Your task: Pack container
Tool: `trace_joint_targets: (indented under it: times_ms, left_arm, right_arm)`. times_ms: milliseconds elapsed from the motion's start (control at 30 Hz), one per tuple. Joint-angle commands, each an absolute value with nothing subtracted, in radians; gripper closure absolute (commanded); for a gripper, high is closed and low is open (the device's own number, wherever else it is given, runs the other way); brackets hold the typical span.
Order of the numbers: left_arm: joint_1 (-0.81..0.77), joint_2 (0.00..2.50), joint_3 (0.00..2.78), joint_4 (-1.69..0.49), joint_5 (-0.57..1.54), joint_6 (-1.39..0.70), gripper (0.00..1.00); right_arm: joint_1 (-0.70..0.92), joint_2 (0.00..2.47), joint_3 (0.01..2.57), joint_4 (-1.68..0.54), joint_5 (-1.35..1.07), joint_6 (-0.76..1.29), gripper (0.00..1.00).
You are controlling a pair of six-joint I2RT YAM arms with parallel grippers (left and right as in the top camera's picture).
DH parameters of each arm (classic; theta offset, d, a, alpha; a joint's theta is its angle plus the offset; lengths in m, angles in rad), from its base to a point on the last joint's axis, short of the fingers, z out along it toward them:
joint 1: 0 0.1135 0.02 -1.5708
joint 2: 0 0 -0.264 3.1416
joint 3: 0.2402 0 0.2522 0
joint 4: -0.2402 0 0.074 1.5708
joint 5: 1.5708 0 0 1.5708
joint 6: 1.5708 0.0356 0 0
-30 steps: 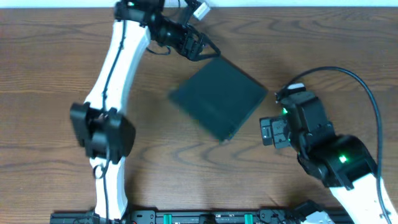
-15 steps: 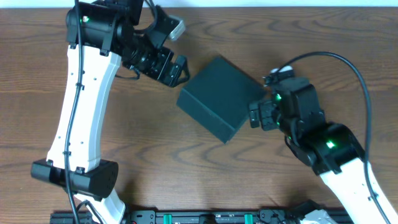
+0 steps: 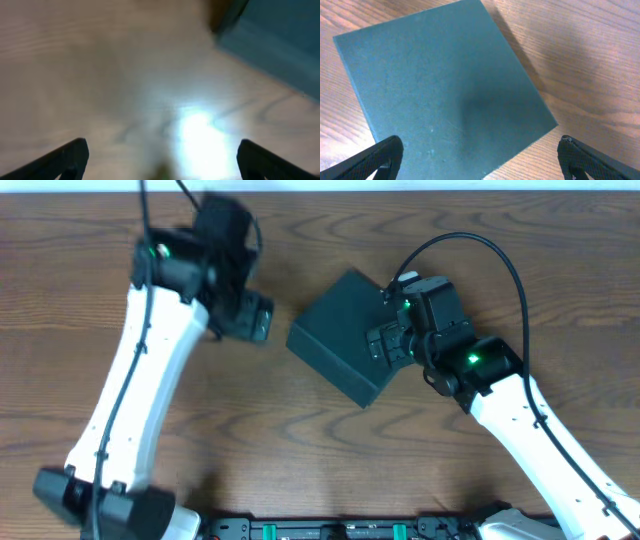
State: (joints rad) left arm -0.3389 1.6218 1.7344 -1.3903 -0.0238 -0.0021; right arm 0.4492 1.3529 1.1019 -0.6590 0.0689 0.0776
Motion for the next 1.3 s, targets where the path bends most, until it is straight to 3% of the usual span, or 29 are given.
trace_joint_targets:
  times_ms: [0, 167, 433, 900, 1267]
  left_arm:
    - [-0.354, 1.433, 1.537, -1.308, -0.051, -0.034, 0.04]
    - [-0.354, 1.242, 1.204, -1.099, -0.042, -0.144, 0.04]
    - [-0.354, 1.255, 0.955, -0.884, 0.192, -0.207, 0.04]
    - [-0.491, 1.272, 0.915, -0.766, 0.224, -0.207, 0.05]
    - [-0.556, 1.507, 0.915, -0.683, 0.077, -0.225, 0.04]
  right_arm:
    - [0.446, 1.363, 1.101, -0.656, 0.059, 0.061, 0.01]
    - [0.447, 1.453, 1.101, -0.607, 0.059, 0.047, 0.01]
    - [0.447, 1.603, 1.101, -0.486, 0.015, 0.047, 0.01]
    - [0.518, 1.745, 1.101, -0.456, 0.142, 0.047, 0.01]
    - [0.521, 1.745, 1.101, -0.468, 0.204, 0.047, 0.01]
